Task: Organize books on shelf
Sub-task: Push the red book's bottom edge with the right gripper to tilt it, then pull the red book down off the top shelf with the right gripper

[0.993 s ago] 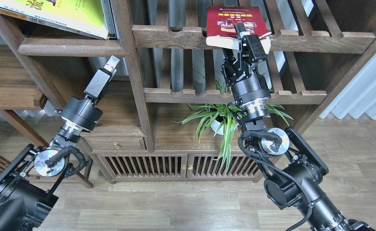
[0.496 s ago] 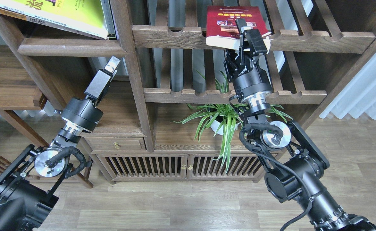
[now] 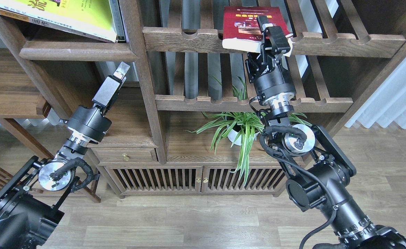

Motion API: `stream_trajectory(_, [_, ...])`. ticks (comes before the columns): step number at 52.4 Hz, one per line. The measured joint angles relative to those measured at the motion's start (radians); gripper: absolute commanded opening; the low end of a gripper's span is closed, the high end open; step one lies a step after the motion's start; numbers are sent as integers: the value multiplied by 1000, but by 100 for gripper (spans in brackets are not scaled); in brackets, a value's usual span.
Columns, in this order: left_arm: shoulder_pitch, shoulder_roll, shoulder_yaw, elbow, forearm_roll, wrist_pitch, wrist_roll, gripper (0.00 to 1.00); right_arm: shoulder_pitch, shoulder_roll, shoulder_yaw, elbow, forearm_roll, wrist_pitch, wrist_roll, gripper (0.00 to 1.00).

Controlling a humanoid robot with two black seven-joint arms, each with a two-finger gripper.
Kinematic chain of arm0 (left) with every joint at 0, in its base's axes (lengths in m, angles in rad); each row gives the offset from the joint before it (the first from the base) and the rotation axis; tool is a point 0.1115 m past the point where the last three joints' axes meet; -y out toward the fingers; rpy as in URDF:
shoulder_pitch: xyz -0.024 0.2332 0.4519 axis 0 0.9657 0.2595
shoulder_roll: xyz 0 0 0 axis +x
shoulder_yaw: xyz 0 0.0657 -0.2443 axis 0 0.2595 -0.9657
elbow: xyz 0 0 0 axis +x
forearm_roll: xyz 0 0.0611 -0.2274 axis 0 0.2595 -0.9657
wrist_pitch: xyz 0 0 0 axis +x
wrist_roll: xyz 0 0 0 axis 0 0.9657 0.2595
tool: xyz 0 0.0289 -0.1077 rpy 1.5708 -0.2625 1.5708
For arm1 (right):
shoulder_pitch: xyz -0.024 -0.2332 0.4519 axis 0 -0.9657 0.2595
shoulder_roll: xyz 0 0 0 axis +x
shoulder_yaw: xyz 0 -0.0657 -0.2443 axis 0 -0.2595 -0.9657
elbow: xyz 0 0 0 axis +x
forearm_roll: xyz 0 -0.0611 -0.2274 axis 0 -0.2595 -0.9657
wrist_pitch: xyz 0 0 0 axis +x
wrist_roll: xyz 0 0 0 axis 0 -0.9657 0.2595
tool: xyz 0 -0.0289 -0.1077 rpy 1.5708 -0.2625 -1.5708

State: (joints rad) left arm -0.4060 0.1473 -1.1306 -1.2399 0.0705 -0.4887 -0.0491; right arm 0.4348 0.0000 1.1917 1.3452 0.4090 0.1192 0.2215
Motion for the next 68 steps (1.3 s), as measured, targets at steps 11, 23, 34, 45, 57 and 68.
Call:
stream_trajectory(11, [-3,0,-6,0,0,0,0,97,0,0,7,-1,-1,22,8,13])
stream_trajectory(23, [0,-2,-13,22,-3,0,-7,97,-8,0,21,-1,-1,154,12,3])
stream_trajectory(34, [10,-53,-6,78,-39,0,-16,100,-125,0,-22,121,1,369,3,3])
stream_trajectory(45, [9,-78,1,92,-41,0,-9,100,-261,-9,-170,284,-7,370,1,2])
stream_trajectory(57, [16,-109,9,85,-147,0,-18,100,-297,-75,-314,352,-13,370,3,2])
stream_trajectory(68, [99,-114,12,71,-317,0,-14,99,-434,-94,-373,358,-77,369,1,2])
